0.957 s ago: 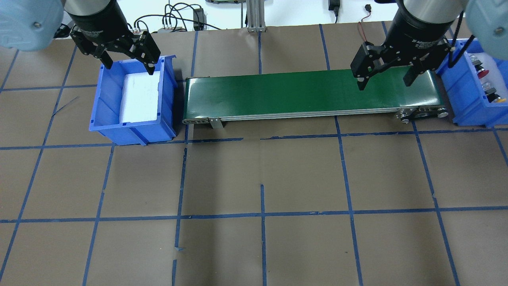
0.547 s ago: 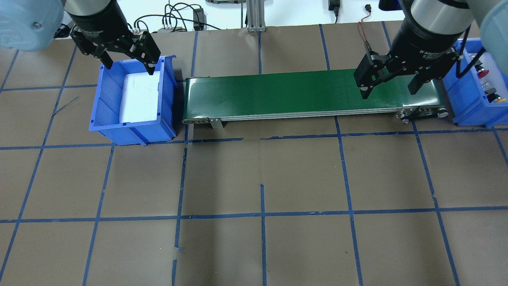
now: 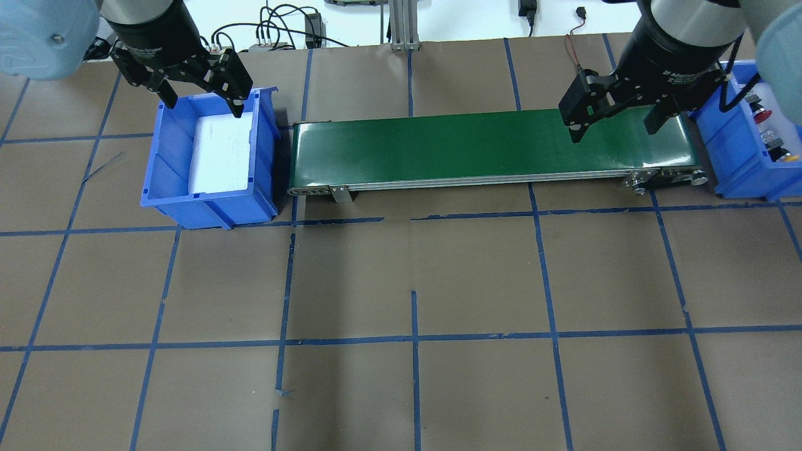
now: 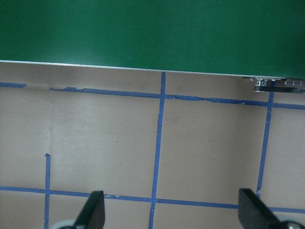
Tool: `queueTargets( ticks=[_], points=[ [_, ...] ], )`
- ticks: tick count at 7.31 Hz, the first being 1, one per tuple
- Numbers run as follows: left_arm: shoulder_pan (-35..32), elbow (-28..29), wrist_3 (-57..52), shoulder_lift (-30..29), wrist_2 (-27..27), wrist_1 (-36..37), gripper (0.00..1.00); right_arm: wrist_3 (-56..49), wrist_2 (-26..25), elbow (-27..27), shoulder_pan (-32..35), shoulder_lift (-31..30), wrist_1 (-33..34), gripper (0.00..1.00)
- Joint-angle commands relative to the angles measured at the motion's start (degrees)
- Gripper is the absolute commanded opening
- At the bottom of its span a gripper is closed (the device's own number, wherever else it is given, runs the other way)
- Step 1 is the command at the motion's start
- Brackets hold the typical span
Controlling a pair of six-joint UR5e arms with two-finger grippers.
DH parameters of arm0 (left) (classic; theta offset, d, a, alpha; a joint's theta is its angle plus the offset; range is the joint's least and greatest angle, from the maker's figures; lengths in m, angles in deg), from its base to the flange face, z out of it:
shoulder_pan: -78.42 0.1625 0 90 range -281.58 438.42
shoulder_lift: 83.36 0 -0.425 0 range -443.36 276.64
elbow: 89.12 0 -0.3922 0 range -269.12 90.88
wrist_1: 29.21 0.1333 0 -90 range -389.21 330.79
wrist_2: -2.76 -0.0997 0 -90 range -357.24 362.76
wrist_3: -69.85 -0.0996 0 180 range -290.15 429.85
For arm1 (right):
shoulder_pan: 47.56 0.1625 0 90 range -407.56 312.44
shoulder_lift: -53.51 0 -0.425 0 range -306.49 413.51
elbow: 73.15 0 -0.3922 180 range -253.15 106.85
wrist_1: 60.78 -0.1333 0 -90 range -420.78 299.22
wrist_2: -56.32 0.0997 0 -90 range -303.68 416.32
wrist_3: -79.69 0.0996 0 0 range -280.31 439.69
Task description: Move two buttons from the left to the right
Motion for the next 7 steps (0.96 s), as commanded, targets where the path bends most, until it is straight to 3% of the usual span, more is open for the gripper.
queueTargets(
  ticks=[1, 7],
  points=[
    [0.0, 0.0, 0.0, 0.0, 0.1, 0.0, 1.00, 0.2, 0.1, 0.2, 0.0, -0.2, 0.0, 0.98],
    [0.0, -0.1, -0.1, 0.1, 0.0, 0.0, 1.00, 0.2, 0.0, 3.0, -0.1, -0.2, 0.2, 0.98]
  ],
)
